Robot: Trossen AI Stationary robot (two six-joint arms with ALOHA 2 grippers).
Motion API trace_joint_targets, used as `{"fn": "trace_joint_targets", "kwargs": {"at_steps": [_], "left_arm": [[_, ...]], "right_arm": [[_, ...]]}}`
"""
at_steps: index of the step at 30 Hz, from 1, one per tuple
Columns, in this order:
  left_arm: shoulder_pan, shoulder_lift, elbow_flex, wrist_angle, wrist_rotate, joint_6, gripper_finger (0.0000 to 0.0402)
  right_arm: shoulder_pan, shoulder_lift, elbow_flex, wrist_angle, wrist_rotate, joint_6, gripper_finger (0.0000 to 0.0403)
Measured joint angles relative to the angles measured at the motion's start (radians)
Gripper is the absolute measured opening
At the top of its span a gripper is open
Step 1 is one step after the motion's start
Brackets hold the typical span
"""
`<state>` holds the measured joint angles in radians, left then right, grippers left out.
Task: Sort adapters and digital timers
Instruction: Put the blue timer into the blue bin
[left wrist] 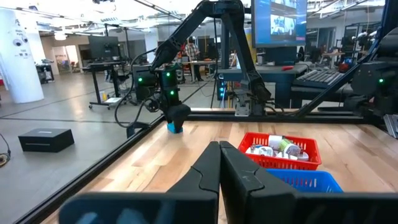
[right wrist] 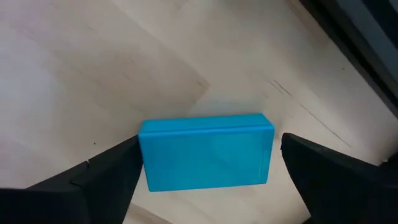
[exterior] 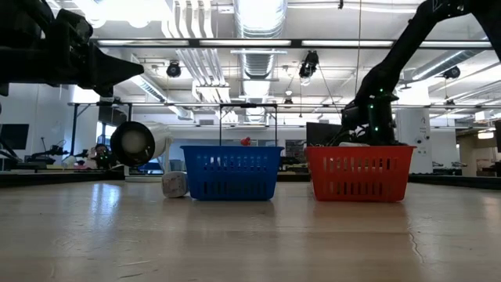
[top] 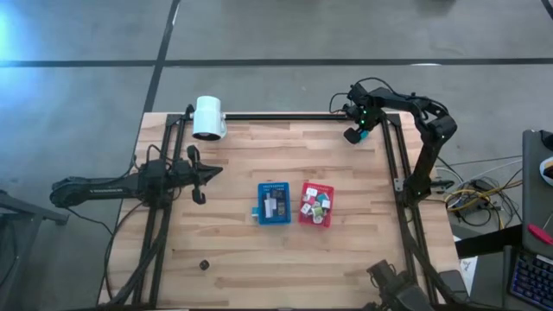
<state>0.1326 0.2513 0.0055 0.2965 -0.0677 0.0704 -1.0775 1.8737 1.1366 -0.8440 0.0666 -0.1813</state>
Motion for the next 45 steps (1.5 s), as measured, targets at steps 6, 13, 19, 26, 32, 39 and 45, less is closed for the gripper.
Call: {"fn": "trace_joint_targets", "kwargs": {"at_steps": [6,13,19,26,32,39,45], "left_arm": [[0.000,0.001,0.000,-0.001,0.000,0.004,0.0009],[0.000,0.001,0.000,-0.001,0.000,0.003,0.0008],[0.000,0.001,0.000,0.001,0.000,0.004,0.0009],[0.000,0.001,0.000,0.009,0.000,0.003,0.0010],[0.000,0.001,0.000,0.009,0.000,0.002,0.0006],[0.000,0.001,0.000,0.009,0.000,-0.016,0.0013],[0.000,0.001,0.000,0.009,0.000,-0.016,0.0008]], "right_arm": [[0.000,0.000,-0.002,-0.010,-0.047,0.001,0.0311],[0.007,-0.009,0.009,-0.011,-0.048,0.003,0.0279],[0.034,-0.094,0.021,0.005,-0.205,-0.016,0.0279],[0.128,-0.274,0.018,0.099,-0.433,-0.043,0.0279],[0.299,-0.494,-0.051,0.330,-0.543,0.013,0.0279],[0.531,-0.777,-0.266,0.596,-0.550,0.117,0.0279],[0.647,-1.058,-0.555,0.879,-0.505,0.229,0.0279]]}}
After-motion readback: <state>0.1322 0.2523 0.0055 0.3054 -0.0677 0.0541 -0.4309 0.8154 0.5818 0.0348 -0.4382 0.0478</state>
